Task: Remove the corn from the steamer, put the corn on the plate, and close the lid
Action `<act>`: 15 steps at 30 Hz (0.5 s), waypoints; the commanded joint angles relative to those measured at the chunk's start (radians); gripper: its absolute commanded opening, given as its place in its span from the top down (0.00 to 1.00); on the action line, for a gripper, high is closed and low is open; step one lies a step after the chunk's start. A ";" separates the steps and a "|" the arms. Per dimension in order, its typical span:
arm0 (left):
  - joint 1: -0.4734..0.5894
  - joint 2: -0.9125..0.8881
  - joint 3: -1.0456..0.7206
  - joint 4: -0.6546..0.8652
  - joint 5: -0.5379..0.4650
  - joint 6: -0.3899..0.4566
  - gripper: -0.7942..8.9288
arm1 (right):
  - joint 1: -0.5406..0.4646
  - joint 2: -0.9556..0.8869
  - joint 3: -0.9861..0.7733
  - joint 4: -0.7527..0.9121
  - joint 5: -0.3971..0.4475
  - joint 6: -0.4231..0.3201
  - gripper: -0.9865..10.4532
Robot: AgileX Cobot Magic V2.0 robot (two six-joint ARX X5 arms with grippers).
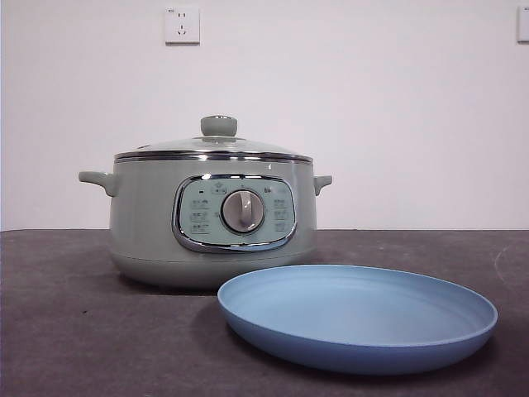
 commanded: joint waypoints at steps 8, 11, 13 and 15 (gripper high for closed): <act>0.003 0.027 0.224 -0.063 0.008 -0.122 0.92 | 0.000 0.060 0.158 0.109 -0.068 0.102 0.92; 0.003 0.066 0.302 -0.089 0.031 -0.122 0.92 | 0.000 0.135 0.242 0.105 -0.112 0.100 0.92; 0.003 0.106 0.357 -0.105 0.060 -0.122 0.92 | 0.001 0.206 0.309 0.103 -0.161 0.097 0.92; 0.003 0.150 0.407 -0.121 0.102 -0.121 0.92 | 0.001 0.282 0.377 0.087 -0.218 0.081 0.92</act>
